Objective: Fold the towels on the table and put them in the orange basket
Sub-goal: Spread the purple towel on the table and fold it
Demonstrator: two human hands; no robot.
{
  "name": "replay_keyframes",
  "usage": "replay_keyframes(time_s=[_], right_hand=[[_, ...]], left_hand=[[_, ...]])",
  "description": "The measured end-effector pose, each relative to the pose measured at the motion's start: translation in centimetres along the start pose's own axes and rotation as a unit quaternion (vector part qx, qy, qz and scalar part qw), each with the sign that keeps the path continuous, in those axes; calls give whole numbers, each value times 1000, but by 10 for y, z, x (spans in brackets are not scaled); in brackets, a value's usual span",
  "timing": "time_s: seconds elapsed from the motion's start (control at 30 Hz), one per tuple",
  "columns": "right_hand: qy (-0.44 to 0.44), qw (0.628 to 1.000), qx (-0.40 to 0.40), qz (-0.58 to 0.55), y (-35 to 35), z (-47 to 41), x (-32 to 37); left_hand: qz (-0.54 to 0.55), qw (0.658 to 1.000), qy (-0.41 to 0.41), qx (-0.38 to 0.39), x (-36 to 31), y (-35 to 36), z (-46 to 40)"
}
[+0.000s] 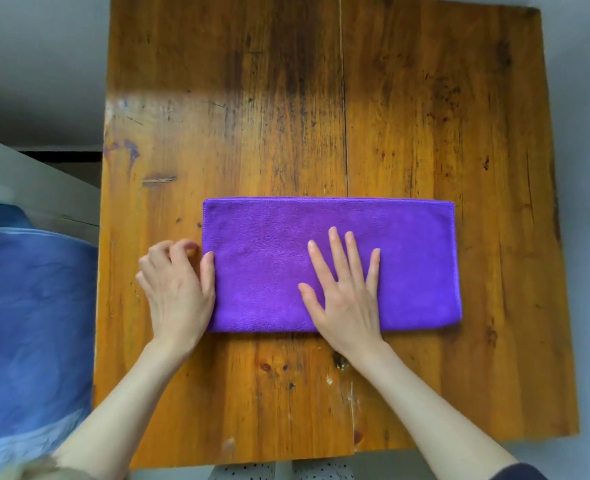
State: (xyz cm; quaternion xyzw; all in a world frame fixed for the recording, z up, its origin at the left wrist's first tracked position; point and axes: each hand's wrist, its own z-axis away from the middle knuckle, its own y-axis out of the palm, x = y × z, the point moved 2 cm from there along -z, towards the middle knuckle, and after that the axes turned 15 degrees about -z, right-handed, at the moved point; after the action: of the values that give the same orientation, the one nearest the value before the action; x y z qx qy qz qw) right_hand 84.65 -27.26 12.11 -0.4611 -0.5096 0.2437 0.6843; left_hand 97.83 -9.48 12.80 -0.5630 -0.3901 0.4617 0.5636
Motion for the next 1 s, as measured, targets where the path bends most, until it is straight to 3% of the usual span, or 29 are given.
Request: replay_keyframes(time_s=[0.23, 0.43, 0.57, 0.67, 0.77, 0.8, 0.87, 1.0], right_hand=[[34, 998, 16, 48, 11, -5, 6], [43, 997, 16, 61, 12, -5, 7], [58, 996, 24, 65, 13, -8, 10], [75, 994, 31, 68, 13, -12, 14], [82, 994, 39, 66, 12, -18, 19], [83, 994, 44, 61, 11, -21, 20], [81, 994, 66, 43, 6, -23, 21], [57, 995, 78, -35, -19, -11, 10]], left_hand=[[-28, 999, 15, 25, -7, -5, 3], [-7, 994, -23, 107, -16, -13, -11], [130, 982, -30, 132, -11, -23, -21], [251, 933, -106, 234, -6, -26, -30], [420, 824, -184, 334, -6, -39, -38], [441, 801, -189, 358, -7, -46, -40], [456, 784, -177, 383, -11, -60, -43], [480, 785, -132, 370, -37, -89, -40]])
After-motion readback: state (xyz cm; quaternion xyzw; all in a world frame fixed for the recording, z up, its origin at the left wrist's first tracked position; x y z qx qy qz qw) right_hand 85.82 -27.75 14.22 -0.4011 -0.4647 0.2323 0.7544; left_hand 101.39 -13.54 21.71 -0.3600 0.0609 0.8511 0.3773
